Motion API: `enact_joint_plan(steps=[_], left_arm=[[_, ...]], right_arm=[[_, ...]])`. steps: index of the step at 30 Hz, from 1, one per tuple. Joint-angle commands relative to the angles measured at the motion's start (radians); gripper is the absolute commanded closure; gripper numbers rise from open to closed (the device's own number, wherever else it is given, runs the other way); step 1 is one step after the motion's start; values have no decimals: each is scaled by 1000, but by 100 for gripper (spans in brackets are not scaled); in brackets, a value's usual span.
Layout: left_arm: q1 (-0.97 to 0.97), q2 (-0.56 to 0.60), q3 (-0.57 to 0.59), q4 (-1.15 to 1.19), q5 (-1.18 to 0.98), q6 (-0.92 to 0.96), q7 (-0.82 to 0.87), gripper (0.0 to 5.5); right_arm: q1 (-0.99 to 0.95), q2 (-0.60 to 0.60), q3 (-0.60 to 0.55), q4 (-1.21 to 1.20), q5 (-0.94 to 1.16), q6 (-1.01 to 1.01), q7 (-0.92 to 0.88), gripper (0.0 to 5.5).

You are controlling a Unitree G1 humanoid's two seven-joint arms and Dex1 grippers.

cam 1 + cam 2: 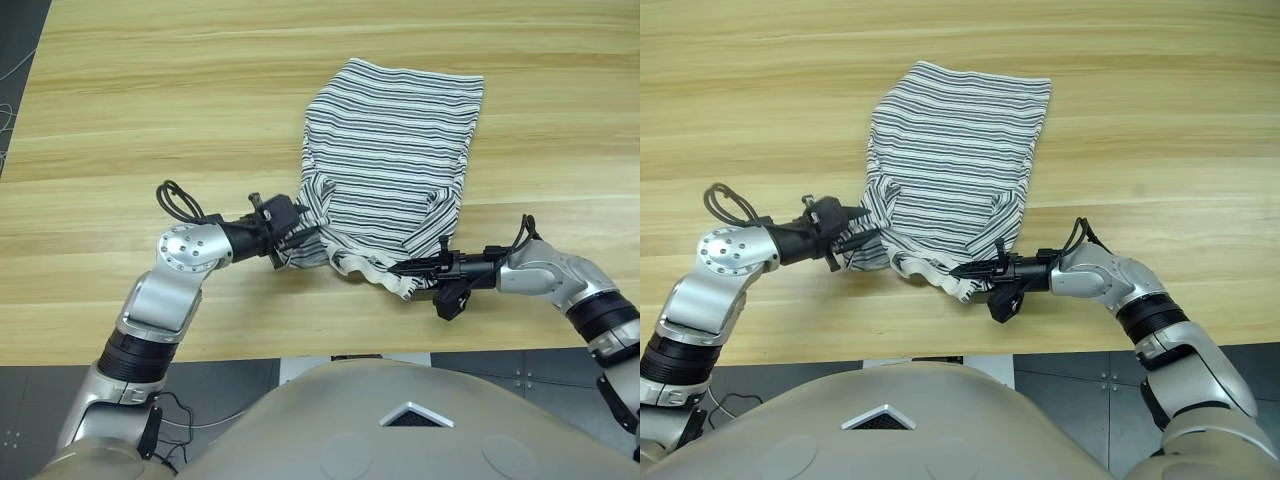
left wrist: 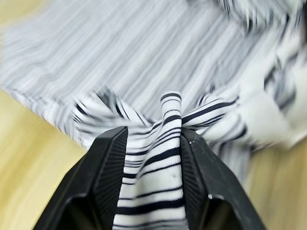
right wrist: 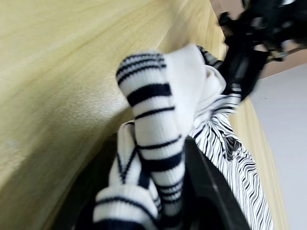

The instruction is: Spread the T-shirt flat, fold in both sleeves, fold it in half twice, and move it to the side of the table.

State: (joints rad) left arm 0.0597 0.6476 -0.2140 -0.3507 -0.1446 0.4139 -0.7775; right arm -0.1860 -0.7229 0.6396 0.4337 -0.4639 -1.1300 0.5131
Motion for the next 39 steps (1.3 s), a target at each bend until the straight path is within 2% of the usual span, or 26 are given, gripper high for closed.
enact_joint_plan(steps=[1,3,6,9,12,14,16,18,23,27,33,39], left_arm=[[-36,10,67,-10,-63,19,-27,371],[-46,16,109,-12,-116,34,-51,371],[-69,41,191,22,-204,28,-114,371],[-64,94,184,120,-155,-48,-164,371],[-51,156,124,252,-17,-227,-194,371],[-55,202,80,362,131,-437,-159,371],[-85,272,12,481,365,-703,-41,371],[-117,305,-23,554,509,-888,49,371],[-191,300,-92,687,759,-1253,299,371],[-226,277,-135,744,964,-1458,555,371],[-290,284,-239,805,1271,-1575,877,371],[-387,283,-402,861,1520,-1521,1140,371]], right_arm=[[44,-37,29,69,-82,88,66,500],[44,-36,28,75,-82,88,64,538],[49,-43,25,79,-66,84,69,538],[51,-56,20,89,-57,78,72,538],[51,-71,17,101,-47,69,74,538],[50,-86,13,116,-44,55,71,538],[49,-98,9,128,-39,46,70,538],[49,-100,6,130,-34,46,70,538],[53,-89,1,128,-27,52,68,538],[56,-84,-1,124,-23,55,67,538],[50,-84,-4,128,-18,53,69,538],[46,-87,-5,119,-8,51,75,538]])
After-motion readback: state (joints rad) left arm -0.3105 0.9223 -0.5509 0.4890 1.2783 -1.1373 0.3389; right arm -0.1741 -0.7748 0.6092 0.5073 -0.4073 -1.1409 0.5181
